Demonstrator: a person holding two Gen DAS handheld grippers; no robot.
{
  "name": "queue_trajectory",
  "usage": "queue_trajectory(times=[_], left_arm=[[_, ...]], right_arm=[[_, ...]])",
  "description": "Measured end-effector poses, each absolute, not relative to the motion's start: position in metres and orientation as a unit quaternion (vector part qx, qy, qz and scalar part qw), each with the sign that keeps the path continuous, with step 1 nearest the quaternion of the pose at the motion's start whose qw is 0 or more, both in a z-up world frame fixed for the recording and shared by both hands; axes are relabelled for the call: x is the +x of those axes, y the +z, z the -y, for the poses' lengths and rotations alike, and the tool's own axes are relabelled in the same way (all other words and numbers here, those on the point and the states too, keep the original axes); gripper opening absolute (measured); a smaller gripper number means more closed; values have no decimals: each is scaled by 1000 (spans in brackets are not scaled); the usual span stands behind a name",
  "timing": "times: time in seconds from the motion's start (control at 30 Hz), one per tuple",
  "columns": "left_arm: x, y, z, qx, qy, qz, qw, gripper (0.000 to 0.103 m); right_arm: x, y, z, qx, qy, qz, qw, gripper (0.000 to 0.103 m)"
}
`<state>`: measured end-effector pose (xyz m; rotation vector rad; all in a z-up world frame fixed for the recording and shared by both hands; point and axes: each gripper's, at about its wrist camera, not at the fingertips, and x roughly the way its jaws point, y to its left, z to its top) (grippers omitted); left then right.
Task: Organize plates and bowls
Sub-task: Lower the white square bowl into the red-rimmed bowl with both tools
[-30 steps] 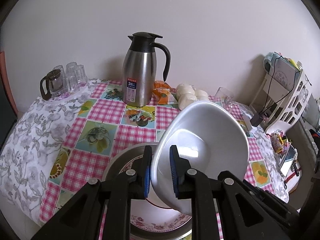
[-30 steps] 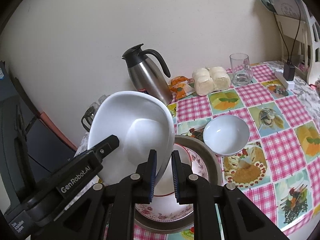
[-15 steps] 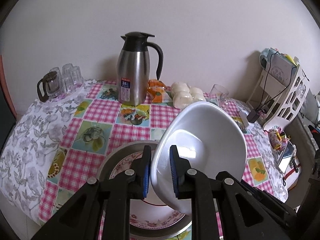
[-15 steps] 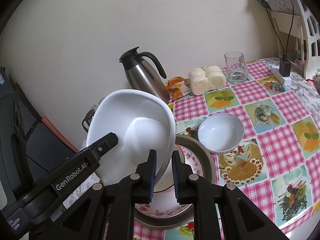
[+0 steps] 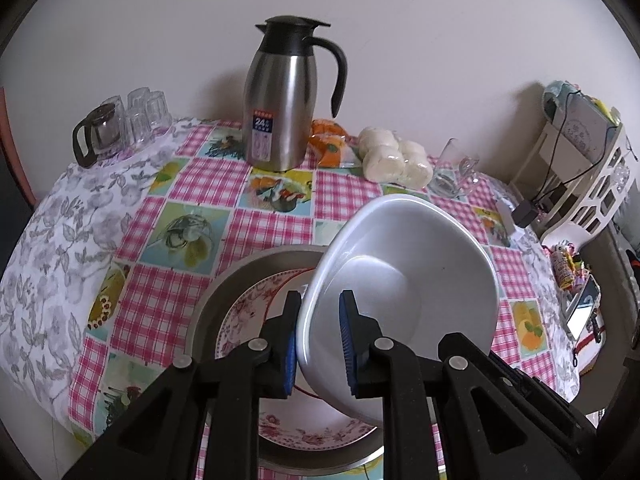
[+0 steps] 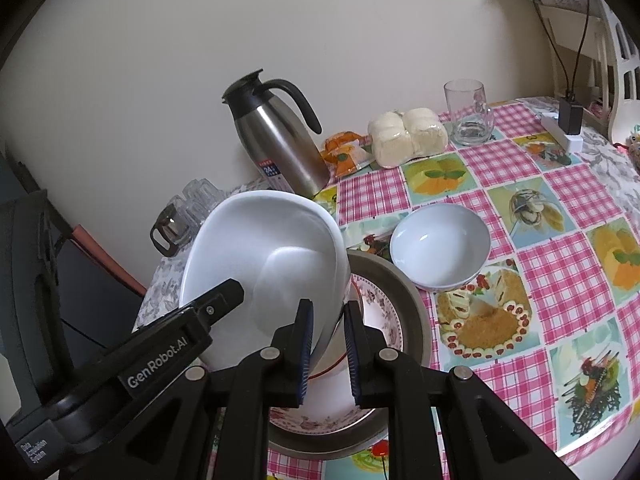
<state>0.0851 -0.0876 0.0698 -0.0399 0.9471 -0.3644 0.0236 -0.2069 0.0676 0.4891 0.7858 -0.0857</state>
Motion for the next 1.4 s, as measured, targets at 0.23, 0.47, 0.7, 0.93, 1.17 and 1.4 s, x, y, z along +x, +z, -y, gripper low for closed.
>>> queue_trajectory(times=[0.23,0.47,0.7,0.93,1.17,1.4], left_arm=[[93,58,82,-27,-161,-473,866,19],[98,47,81,-30,-153,-489,858,23],[101,41,78,-39,-149,-502,851,24],[105,33,75,-50,-148,-514,843,25],[108,28,75,-54,-149,-522,838,25],[109,28,73,-68,-154,-523,836,34]], right_arm=[[32,57,201,236,-40,-394,887,18],[39,48,197,233,-42,-406,883,19],[44,43,195,233,-43,-413,880,20],[48,37,195,232,-44,-421,876,19],[51,34,199,240,-44,-423,873,19],[54,26,199,235,-48,-434,868,22]])
